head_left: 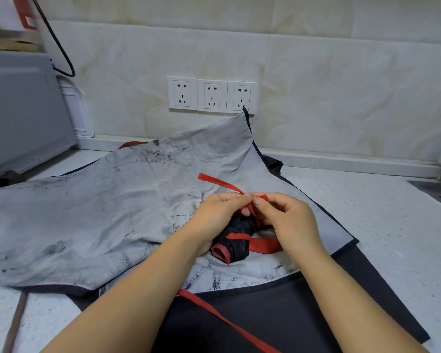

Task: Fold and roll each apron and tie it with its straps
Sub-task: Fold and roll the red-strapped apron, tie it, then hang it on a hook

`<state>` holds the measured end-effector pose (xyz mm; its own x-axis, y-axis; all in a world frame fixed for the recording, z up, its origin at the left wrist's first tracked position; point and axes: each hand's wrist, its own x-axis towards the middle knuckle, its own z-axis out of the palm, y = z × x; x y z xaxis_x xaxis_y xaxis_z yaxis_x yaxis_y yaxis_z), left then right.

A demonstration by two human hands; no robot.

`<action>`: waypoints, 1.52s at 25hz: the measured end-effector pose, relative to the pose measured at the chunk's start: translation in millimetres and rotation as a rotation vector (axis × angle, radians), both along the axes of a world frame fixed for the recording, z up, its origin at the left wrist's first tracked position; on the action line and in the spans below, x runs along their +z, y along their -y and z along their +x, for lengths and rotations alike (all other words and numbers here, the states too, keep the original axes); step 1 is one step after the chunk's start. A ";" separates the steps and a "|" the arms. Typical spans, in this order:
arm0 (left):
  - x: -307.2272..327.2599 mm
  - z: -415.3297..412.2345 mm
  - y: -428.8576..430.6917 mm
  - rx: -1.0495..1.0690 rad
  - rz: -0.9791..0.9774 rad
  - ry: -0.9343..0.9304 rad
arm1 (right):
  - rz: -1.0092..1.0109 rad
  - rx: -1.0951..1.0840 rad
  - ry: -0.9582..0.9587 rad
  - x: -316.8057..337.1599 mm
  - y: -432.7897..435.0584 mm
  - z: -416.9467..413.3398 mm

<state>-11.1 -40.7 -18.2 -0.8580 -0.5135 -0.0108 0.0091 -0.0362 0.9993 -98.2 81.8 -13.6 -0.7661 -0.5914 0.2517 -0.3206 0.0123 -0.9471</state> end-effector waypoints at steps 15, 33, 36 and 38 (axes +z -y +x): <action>3.1 8.6 17.0 -0.042 -0.261 -0.033 | -0.027 0.199 0.282 -2.6 1.6 -6.1; 9.4 14.3 29.3 0.281 -0.387 0.104 | 0.422 0.029 -0.081 0.3 -12.6 -32.6; 7.7 17.9 36.6 0.301 -0.387 0.185 | 0.510 0.034 -0.180 -1.8 -15.6 -37.0; 3.8 16.7 38.5 0.263 -0.322 0.165 | 0.460 0.037 -0.145 -4.5 -14.4 -36.9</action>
